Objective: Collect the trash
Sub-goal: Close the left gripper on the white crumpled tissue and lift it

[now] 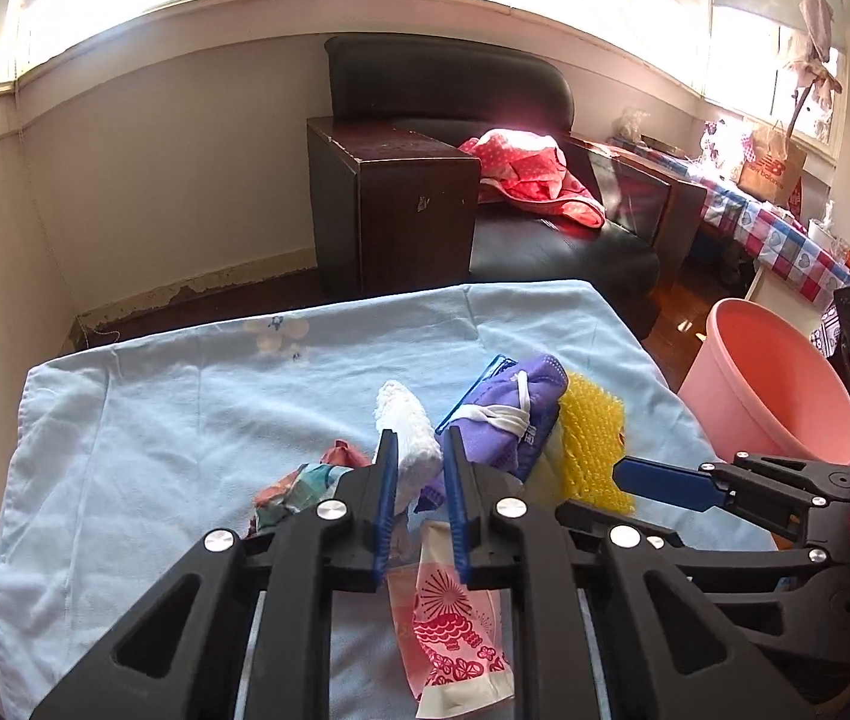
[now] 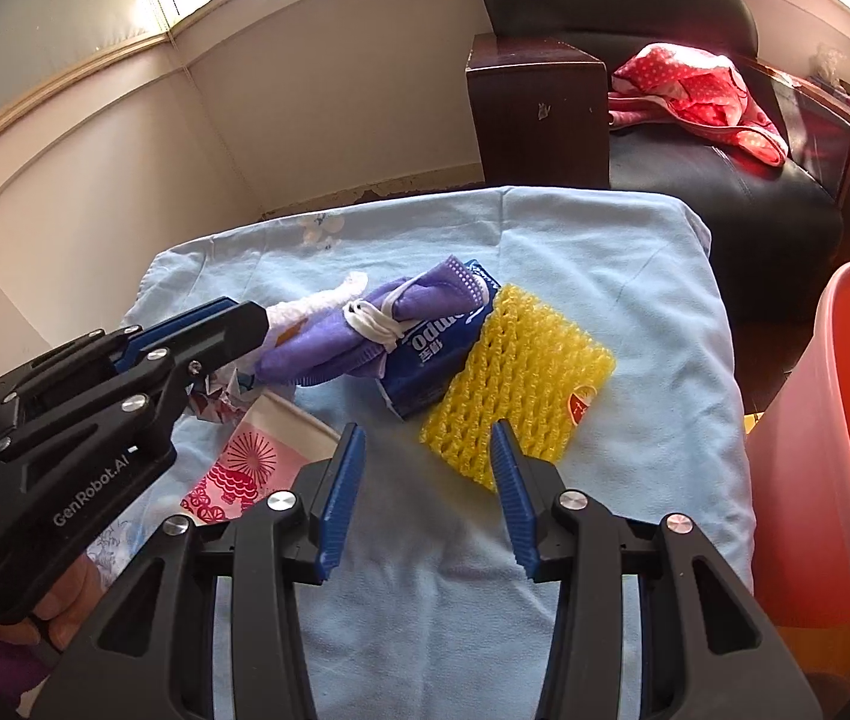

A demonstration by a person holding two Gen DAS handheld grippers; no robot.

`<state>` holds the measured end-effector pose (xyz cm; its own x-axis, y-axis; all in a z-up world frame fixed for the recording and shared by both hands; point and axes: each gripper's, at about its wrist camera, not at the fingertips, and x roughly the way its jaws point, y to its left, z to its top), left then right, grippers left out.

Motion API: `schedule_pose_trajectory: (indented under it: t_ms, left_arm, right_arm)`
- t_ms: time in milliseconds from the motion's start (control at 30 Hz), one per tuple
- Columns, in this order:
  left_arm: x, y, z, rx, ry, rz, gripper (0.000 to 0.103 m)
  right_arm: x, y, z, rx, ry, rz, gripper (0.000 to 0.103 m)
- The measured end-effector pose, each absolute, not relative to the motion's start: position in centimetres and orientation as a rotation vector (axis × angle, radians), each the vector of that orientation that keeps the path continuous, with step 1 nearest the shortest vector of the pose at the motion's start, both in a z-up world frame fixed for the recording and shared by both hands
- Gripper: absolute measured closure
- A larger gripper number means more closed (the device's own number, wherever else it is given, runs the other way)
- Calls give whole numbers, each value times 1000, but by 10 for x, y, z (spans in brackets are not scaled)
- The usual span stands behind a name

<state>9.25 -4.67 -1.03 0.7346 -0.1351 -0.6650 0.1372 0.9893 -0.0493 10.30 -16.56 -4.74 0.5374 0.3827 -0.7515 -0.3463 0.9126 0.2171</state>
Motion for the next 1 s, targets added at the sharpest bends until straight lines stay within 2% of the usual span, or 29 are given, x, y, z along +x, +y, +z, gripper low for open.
schedule_pose_trajectory:
  t_ms: [433, 500, 667, 767, 1000]
  left_arm:
    - [67, -35, 7, -72, 710, -151, 89]
    - [63, -35, 8, -75, 707, -149, 89]
    - [54, -35, 15, -80, 696, -146, 89]
    - [50, -35, 17, -86, 692, -145, 89]
    - [40, -40, 25, -97, 675, -160, 89]
  right_arm:
    - [107, -166, -59, -36, 888, 354, 59]
    - [106, -169, -58, -29, 884, 350, 74]
    - [100, -177, -52, -17, 870, 357, 87]
    - [92, -182, -46, -9, 856, 374, 92]
    - [67, -202, -24, 49, 813, 427, 93]
